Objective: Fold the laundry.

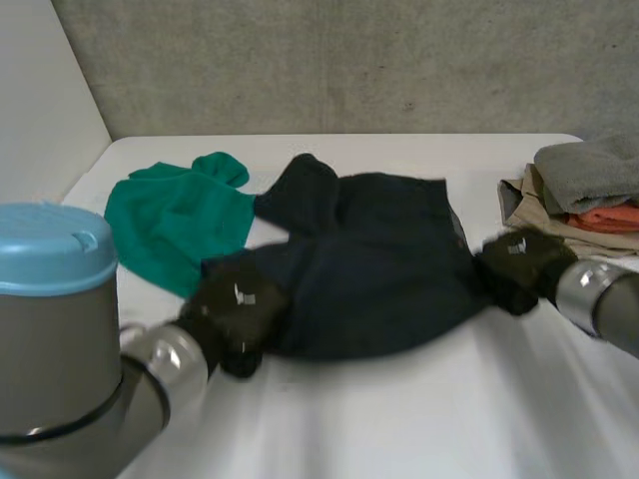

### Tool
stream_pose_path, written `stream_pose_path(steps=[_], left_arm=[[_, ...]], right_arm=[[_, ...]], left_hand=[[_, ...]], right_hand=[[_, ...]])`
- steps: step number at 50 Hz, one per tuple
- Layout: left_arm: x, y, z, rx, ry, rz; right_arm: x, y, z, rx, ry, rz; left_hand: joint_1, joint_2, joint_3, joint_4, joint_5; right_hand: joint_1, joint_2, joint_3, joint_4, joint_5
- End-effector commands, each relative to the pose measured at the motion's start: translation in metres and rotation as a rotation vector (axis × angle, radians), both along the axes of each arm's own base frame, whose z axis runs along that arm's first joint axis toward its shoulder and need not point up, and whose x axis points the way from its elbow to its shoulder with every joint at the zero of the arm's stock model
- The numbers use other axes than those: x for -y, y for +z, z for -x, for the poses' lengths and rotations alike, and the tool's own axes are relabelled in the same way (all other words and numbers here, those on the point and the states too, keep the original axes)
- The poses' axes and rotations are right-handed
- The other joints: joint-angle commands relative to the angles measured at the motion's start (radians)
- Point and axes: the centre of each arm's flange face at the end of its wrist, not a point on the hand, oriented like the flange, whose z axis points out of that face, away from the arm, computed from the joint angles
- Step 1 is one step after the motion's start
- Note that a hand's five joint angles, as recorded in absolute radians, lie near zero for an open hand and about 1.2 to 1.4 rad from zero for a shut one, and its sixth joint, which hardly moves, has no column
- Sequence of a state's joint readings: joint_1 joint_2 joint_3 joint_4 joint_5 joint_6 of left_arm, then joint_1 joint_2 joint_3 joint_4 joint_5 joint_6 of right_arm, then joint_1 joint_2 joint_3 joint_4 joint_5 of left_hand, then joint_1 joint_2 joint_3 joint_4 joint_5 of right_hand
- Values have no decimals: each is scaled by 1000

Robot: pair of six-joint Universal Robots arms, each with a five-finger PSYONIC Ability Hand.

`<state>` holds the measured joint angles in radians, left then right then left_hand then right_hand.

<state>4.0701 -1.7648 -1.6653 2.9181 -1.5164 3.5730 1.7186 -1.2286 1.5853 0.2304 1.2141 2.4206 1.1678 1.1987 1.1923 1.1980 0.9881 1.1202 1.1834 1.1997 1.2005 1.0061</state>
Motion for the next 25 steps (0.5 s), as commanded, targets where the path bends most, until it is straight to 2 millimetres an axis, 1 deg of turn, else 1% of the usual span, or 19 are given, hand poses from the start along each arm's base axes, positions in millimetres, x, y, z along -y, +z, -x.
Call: stream_pose_path(steps=[1, 3, 4, 5, 6, 7, 9, 10, 11, 12, 13, 16, 17, 20, 21, 24, 25], left_arm=[[-32, 0, -5, 86, -68, -149], [-29, 5, -2, 76, -70, -125], [-27, 7, -1, 73, -66, -115], [-23, 10, -1, 66, -60, -103], [-14, 16, 1, 46, -46, -76], [-9, 19, 2, 33, -37, -62], [5, 25, 4, 0, -14, -20], [24, 30, 6, -42, 14, 32], [32, 32, 7, -58, 23, 58], [41, 33, 8, -71, 35, 79], [63, 31, 10, -97, 61, 117], [91, 28, 15, -136, 73, 175], [110, 23, 18, -151, 72, 203], [137, 15, 26, -172, 39, 251], [152, 7, 30, -173, 9, 264], [170, -6, 37, -166, -37, 262], [178, -16, 40, -154, -64, 253]], right_arm=[[-35, -3, 17, -129, 66, -151], [-34, -4, 18, -120, 59, -144], [-32, -5, 19, -116, 52, -139], [-31, -6, 20, -112, 46, -134], [-28, -7, 20, -103, 37, -122], [-27, -8, 20, -99, 31, -119], [-26, -12, 20, -87, 21, -119], [-25, -15, 18, -77, 17, -113], [-26, -17, 17, -71, 17, -115], [-26, -19, 16, -69, 18, -112], [-28, -22, 13, -63, 22, -109], [-30, -28, 10, -59, 31, -99], [-31, -31, 7, -59, 36, -89], [-33, -36, 5, -64, 41, -79], [-33, -37, 3, -67, 43, -69], [-33, -39, 2, -68, 42, -60], [-32, -40, 2, -70, 37, -54]], left_hand=[[228, 198, 204, 198, 234], [228, 198, 204, 198, 234], [95, 64, 71, 65, 100], [-136, -167, -160, -166, -131], [-746, -777, -770, -776, -740], [-993, -1024, -1018, -1023, -988], [-993, -1024, -1018, -1023, -988], [-993, -1024, -1018, -1023, -988], [-993, -1024, -1018, -1023, -988], [-993, -1024, -1018, -1023, -988], [-993, -1024, -1018, -1023, -988], [-993, -1024, -1018, -1023, -988], [-993, -1024, -1018, -1023, -988], [-943, -974, -967, -973, -938], [-887, -918, -912, -918, -882], [-778, -809, -803, -809, -773], [-743, -774, -768, -774, -738]], right_hand=[[276, 213, 197, 196, 216], [276, 213, 197, 196, 216], [276, 213, 197, 196, 216], [276, 213, 197, 196, 216], [276, 213, 197, 196, 216], [276, 213, 197, 196, 216], [276, 213, 197, 196, 216], [276, 213, 197, 196, 216], [276, 213, 197, 196, 216], [276, 213, 197, 196, 216], [276, 213, 197, 196, 216], [276, 213, 197, 196, 216], [276, 213, 197, 196, 216], [276, 213, 197, 196, 216], [276, 213, 197, 196, 216], [276, 213, 197, 196, 216], [276, 213, 197, 196, 216]])
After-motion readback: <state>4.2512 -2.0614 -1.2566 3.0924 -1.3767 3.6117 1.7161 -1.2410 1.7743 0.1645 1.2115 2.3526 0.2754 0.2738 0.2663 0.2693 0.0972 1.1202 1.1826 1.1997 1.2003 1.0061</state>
